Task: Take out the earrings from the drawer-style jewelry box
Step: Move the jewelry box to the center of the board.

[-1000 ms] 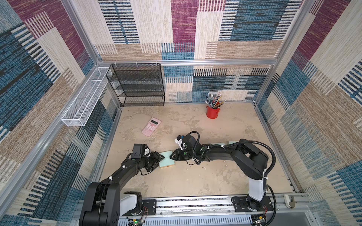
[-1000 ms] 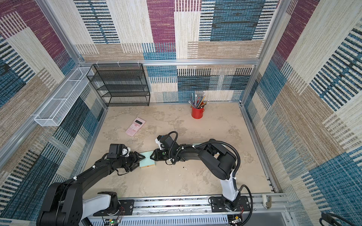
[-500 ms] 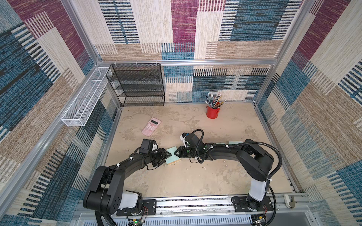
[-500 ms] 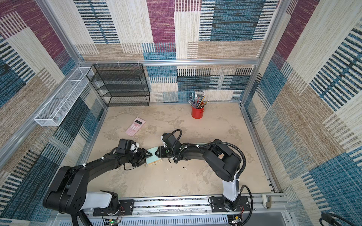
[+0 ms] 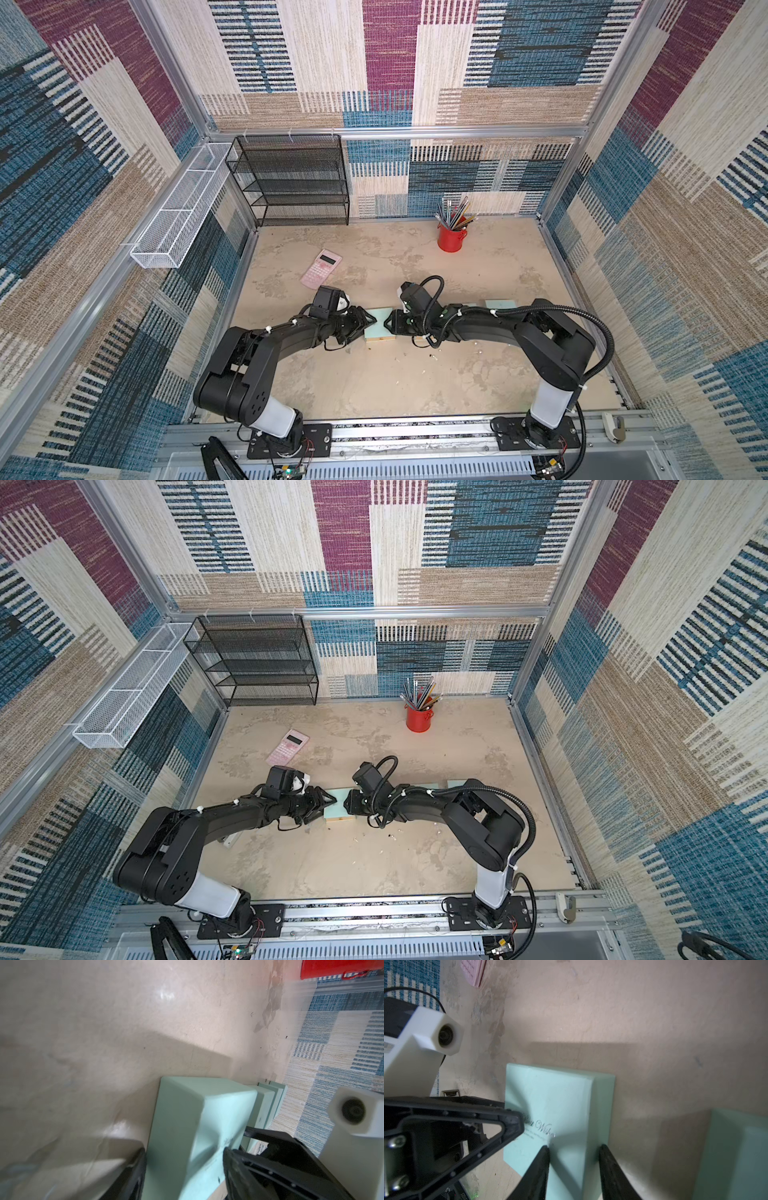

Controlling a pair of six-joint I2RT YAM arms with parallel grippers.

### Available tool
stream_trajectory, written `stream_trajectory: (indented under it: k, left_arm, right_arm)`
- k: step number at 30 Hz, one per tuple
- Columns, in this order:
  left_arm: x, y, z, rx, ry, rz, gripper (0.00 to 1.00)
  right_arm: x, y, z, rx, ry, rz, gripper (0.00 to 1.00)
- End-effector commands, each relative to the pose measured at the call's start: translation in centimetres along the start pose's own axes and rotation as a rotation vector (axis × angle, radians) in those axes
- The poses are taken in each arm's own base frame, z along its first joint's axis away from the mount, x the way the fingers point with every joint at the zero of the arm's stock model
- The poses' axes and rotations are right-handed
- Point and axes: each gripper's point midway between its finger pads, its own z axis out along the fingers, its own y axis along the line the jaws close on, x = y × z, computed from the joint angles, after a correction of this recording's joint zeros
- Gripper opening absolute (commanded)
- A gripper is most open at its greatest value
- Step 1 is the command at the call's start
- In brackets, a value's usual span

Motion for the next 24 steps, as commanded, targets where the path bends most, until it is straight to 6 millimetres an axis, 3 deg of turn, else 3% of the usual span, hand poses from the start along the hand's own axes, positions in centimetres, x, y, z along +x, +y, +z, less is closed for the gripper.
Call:
stream_trajectory:
  k: [1, 11, 24]
  left_arm:
    - [0.0, -1.1, 0.5, 0.035, 0.012, 0.008, 0.60]
    - [1.5, -2.4, 1.7, 0.056, 0.076, 0.034, 0.59]
    - [2.4, -2.7, 2.7, 0.056, 0.109, 0.042, 0.59]
  right_arm:
    - [-0.3, 0.8, -0.4, -0.031, -0.015, 0.014, 0.41]
    - [-0.5, 0.2, -0.9, -0.002, -0.037, 0.027, 0.41]
    - [-0.1, -0.3, -1.5, 0.008, -0.038, 0.041, 0.41]
